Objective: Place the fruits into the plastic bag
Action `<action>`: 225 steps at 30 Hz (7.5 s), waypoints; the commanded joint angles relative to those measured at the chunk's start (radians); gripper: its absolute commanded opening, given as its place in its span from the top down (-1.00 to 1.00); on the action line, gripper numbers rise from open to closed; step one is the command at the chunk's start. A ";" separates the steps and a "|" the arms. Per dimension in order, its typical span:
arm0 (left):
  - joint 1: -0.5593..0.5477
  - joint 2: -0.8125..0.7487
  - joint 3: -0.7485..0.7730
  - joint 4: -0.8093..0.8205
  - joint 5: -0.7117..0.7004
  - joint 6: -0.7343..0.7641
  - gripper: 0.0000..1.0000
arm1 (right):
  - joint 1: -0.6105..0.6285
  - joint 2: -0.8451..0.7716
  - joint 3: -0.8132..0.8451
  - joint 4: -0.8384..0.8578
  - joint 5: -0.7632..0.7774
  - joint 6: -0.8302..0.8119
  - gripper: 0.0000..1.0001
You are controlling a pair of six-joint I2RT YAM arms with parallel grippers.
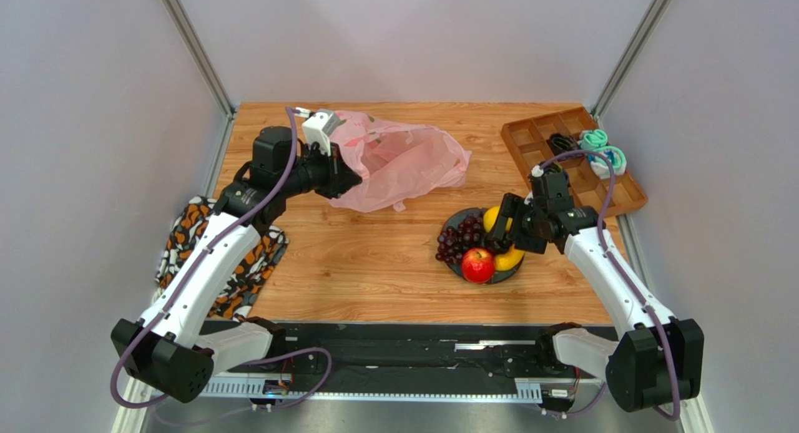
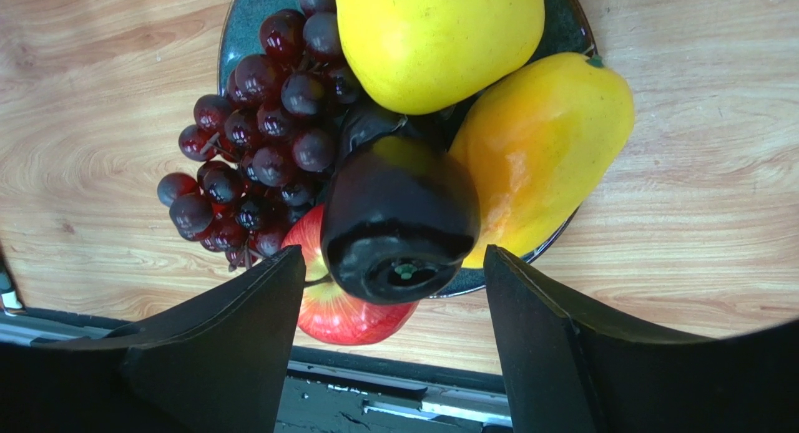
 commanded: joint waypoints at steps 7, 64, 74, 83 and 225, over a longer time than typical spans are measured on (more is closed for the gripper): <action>0.004 -0.002 0.000 0.029 0.020 -0.006 1.00 | -0.012 0.034 -0.005 0.072 0.016 0.016 -0.43; 0.066 -0.265 -0.136 0.385 0.365 -0.071 1.00 | 0.597 0.854 0.644 0.669 0.140 0.215 0.44; 0.122 -0.333 -0.161 0.406 0.316 -0.071 1.00 | 0.547 0.905 0.696 0.502 0.312 0.196 0.26; 0.122 -0.310 -0.161 0.403 0.322 -0.077 1.00 | 0.547 0.905 0.735 0.477 0.269 0.125 -0.68; 0.122 -0.238 -0.121 0.239 0.083 -0.051 1.00 | 0.411 -0.026 0.210 0.599 -0.012 -0.130 0.10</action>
